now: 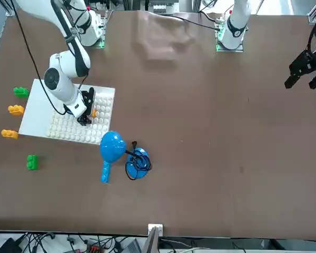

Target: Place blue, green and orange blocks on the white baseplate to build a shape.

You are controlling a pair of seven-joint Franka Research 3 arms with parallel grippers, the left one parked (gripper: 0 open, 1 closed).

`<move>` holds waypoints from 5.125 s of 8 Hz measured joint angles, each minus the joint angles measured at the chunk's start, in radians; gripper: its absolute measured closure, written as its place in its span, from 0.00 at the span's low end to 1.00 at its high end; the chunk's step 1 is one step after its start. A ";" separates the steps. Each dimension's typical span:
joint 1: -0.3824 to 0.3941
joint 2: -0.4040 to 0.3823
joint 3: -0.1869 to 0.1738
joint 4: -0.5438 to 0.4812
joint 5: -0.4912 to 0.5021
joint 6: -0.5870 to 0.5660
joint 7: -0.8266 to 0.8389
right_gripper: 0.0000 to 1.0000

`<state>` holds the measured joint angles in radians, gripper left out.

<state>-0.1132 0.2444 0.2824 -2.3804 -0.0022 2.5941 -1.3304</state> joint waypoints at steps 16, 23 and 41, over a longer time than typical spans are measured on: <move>-0.017 0.058 -0.115 0.498 0.210 -0.216 0.474 0.00; 0.320 0.296 -0.420 0.822 0.206 -0.333 1.526 0.00; 0.473 0.614 -0.430 1.061 0.195 -0.335 1.502 0.00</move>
<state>0.3597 0.8587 -0.1475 -1.3194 0.1926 2.2588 0.1713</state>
